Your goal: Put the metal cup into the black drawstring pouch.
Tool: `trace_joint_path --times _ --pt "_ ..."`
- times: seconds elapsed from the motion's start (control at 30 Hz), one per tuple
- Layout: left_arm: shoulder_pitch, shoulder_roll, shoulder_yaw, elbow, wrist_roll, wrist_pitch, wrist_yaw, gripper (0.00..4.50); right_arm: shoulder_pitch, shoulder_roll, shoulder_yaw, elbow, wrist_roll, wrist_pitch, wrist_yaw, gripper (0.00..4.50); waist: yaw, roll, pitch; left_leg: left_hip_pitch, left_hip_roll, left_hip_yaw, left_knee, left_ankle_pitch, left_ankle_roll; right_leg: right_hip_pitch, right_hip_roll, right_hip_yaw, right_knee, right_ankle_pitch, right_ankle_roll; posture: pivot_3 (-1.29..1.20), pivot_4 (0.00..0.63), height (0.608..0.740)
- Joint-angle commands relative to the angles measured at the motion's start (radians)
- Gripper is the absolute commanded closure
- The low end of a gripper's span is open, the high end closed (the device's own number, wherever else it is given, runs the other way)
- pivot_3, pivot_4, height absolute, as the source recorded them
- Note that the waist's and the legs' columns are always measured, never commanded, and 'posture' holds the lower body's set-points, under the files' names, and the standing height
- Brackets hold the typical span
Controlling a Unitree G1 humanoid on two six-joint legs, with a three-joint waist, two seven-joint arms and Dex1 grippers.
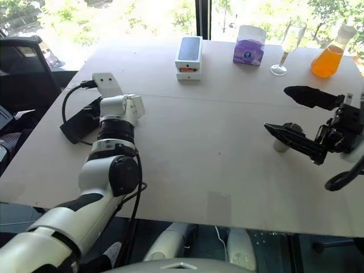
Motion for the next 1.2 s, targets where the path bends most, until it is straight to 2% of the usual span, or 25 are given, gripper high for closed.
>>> trace_joint_path --times 0.03,0.17,0.2,0.27,0.37,0.4,0.47,0.5,0.57,0.67,0.77,0.8,0.83,0.9,1.07,1.2 --pt "-0.019 0.01 -0.003 0.005 -0.005 -0.017 0.017 0.03 0.006 0.007 -0.052 -0.026 0.006 -0.013 -0.007 0.0 0.0 0.0 0.0 0.0 0.0 0.0 0.001 0.0 0.0 0.0 0.0 0.0 0.001 0.0 0.0 0.0 0.15 0.74" --pt "-0.019 0.011 0.001 0.007 -0.016 -0.028 0.025 0.03 0.018 0.007 -0.062 -0.024 0.001 -0.011 -0.006 0.0 0.0 0.0 0.0 0.0 0.0 0.001 0.003 0.0 0.0 -0.001 0.001 0.001 0.003 0.001 0.001 0.0 0.15 0.74" --pt "-0.018 0.012 0.004 0.008 -0.019 -0.028 0.032 0.65 0.025 0.008 -0.067 -0.02 -0.004 -0.012 -0.003 0.0 0.0 0.0 0.0 0.0 0.0 0.001 0.003 0.0 0.0 -0.001 0.001 0.002 0.003 0.001 0.002 0.0 0.15 0.74" --pt "-0.014 0.015 0.004 0.009 -0.021 -0.032 0.034 1.16 0.042 0.011 -0.079 -0.014 -0.014 -0.012 0.003 0.0 0.0 0.0 0.0 0.0 0.0 0.002 0.003 0.0 0.0 -0.001 0.001 0.002 0.003 0.001 0.002 0.0 0.15 0.74" --pt "-0.006 0.02 0.002 0.011 -0.023 -0.037 0.032 2.61 0.068 0.021 -0.092 -0.009 -0.03 -0.016 0.014 0.0 0.0 0.0 0.0 -0.001 0.0 0.002 0.003 0.0 0.0 -0.001 0.001 0.003 0.003 0.001 0.002 0.0 0.15 0.74" --pt "-0.005 0.022 0.001 0.012 -0.024 -0.039 0.031 2.96 0.075 0.025 -0.095 -0.008 -0.036 -0.019 0.018 0.0 0.0 0.0 0.0 -0.001 0.0 0.002 0.003 0.0 0.0 -0.002 0.001 0.003 0.003 0.001 0.002 0.0 0.15 0.74" --pt "0.006 0.027 -0.002 0.01 -0.025 -0.036 0.026 4.04 0.089 0.035 -0.095 -0.009 -0.048 -0.024 0.021 0.0 0.0 0.0 0.0 -0.001 0.0 0.002 0.003 0.0 0.0 -0.002 0.001 0.003 0.003 0.001 0.002 0.0 0.15 0.74" --pt "0.014 0.03 -0.004 0.002 -0.025 -0.029 0.019 4.34 0.095 0.041 -0.095 -0.013 -0.052 -0.025 0.02 0.0 0.0 0.0 0.0 -0.001 0.0 0.002 0.003 0.0 0.0 -0.002 0.001 0.003 0.003 0.001 0.002 0.0 0.15 0.74" --pt "0.031 0.039 -0.021 -0.018 -0.028 -0.014 -0.028 4.44 0.102 0.048 -0.094 -0.019 -0.055 -0.026 0.015 0.0 -0.001 0.0 0.0 0.0 0.0 0.003 0.003 0.0 0.001 -0.002 0.001 0.004 0.004 0.001 0.002 0.0 0.15 0.74" --pt "0.073 0.061 -0.082 -0.075 -0.04 0.007 -0.186 4.44 0.117 0.059 -0.097 -0.035 -0.056 -0.027 0.006 0.0 -0.001 0.0 0.0 -0.001 0.0 0.003 0.003 0.0 0.0 -0.003 0.001 0.005 0.004 0.001 0.002 0.0 0.15 0.74" --pt "0.191 0.108 -0.235 -0.263 -0.126 -0.023 -0.628 4.44 0.144 0.086 -0.106 -0.074 -0.031 -0.021 -0.048 0.0 -0.001 0.0 0.0 -0.001 0.0 0.004 0.003 0.0 0.0 -0.004 0.001 0.005 0.005 0.001 0.002 0.0 0.15 0.74" --pt "0.248 0.121 -0.263 -0.355 -0.214 -0.052 -0.838 4.44 0.159 0.101 -0.105 -0.097 -0.029 -0.022 -0.07 0.0 -0.001 0.0 0.0 -0.001 0.0 0.004 0.002 0.0 0.0 -0.004 0.001 0.005 0.004 0.001 0.002 0.0 0.15 0.74" --pt "0.288 0.114 -0.241 -0.433 -0.302 -0.028 -0.943 4.44 0.173 0.116 -0.102 -0.118 -0.027 -0.023 -0.093 0.0 0.0 0.001 -0.001 -0.001 0.0 0.004 0.002 0.0 0.0 -0.004 0.001 0.005 0.004 0.001 0.002 0.0 0.15 0.74" --pt "0.337 0.139 -0.258 -0.542 -0.385 0.058 -1.079 4.44 0.211 0.153 -0.095 -0.174 -0.028 -0.028 -0.145 0.0 0.002 0.001 -0.001 -0.001 0.0 0.003 0.002 0.0 0.0 -0.004 0.001 0.004 0.003 0.001 0.002 0.0 0.15 0.74" --pt "0.412 0.276 -0.406 -0.754 -0.522 0.181 -1.428 4.44 0.295 0.231 -0.059 -0.313 -0.007 -0.035 -0.295 0.0 -0.013 0.003 -0.002 -0.001 0.001 0.003 0.002 0.0 0.0 -0.004 0.002 0.006 0.004 0.001 0.002 0.0 0.15 0.74" --pt "0.433 0.429 -0.496 -0.799 -0.53 0.128 -1.65 4.44 0.362 0.275 -0.014 -0.397 0.025 -0.053 -0.375 0.0 -0.026 0.005 -0.003 0.002 0.001 0.003 0.001 0.0 0.001 -0.003 0.003 0.006 0.004 0.001 0.002 0.0 0.15 0.74"
